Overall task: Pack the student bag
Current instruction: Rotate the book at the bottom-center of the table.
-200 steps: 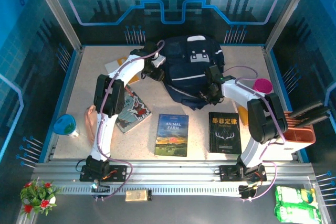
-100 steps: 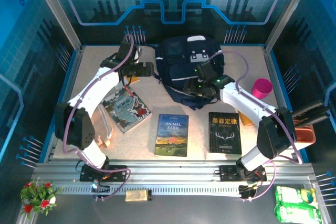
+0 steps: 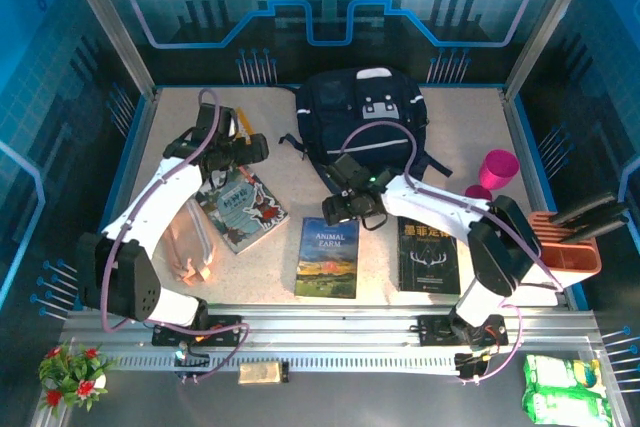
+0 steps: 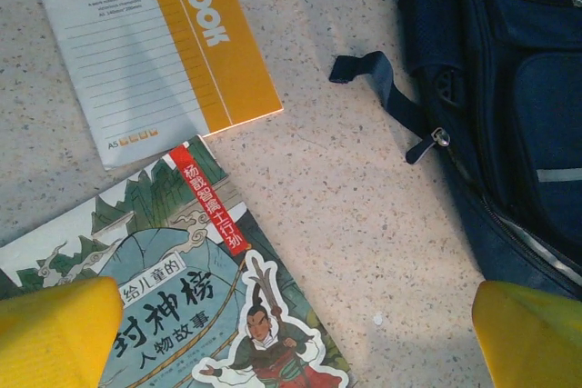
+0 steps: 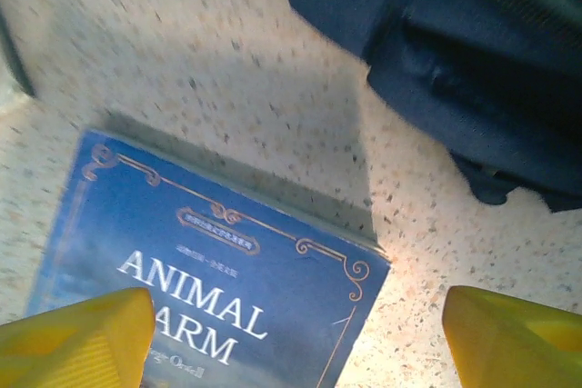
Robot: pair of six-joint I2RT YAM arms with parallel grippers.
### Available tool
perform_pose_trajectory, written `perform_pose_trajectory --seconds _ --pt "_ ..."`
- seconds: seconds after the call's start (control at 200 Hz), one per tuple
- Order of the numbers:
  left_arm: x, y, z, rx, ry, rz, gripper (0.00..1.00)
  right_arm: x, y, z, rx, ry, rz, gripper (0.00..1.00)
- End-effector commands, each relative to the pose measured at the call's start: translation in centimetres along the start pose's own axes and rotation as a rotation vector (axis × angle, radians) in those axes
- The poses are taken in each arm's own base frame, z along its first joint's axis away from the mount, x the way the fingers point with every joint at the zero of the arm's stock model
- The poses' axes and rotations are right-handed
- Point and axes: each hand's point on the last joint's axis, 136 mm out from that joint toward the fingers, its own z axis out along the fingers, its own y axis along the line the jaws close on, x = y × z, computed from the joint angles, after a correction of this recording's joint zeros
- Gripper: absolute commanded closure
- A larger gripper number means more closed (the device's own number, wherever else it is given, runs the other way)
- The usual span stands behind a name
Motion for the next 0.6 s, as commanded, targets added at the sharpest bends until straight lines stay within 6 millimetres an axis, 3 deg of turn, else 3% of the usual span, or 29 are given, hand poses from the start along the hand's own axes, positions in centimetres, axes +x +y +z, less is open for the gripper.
perform_pose_trajectory --seconds 0.0,0.315,0.595 --pt "0.1 -0.4 -0.2 0.035 0.005 0.0 0.01 2.3 -0.6 2.1 0.072 0.093 -0.046 0.17" --pt "3.8 -1.2 0.5 0.114 0.144 -0.059 0.01 2.4 -0.7 6.1 0.137 0.138 -0.042 0.19" --pt "9.0 -1.7 1.4 0.176 0.314 -0.21 0.01 -2.1 1.6 7.8 0.08 0.066 -0.009 0.22"
